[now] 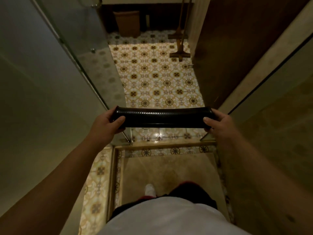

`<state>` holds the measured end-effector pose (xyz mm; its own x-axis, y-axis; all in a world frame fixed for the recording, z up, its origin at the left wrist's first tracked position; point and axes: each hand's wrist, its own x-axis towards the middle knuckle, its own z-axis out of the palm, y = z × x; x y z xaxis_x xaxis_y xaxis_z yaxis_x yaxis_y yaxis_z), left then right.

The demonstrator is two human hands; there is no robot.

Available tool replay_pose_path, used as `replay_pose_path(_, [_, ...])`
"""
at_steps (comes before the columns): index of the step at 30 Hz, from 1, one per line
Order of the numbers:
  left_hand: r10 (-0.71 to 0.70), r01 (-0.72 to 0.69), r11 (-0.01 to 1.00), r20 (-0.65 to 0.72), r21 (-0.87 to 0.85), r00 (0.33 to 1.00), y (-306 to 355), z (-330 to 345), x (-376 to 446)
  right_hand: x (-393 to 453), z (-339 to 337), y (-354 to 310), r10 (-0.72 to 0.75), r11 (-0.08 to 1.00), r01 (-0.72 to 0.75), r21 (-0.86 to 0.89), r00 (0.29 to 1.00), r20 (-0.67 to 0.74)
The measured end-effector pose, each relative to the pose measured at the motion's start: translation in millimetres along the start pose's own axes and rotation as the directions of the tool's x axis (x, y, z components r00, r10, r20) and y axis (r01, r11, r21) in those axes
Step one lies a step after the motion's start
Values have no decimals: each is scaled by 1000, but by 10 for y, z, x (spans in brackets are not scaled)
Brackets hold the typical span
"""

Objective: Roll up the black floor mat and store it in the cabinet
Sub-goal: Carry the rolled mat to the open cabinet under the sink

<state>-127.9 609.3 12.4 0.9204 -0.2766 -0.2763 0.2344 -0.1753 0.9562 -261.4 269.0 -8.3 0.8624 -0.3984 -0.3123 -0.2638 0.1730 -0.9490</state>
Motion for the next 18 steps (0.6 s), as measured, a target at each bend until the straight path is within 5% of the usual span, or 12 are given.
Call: replay_pose_path(18, [-19,17,1000,-65,-20,998,397,508,2192,2435,-206,-588,58,998,-58,-3,996,61])
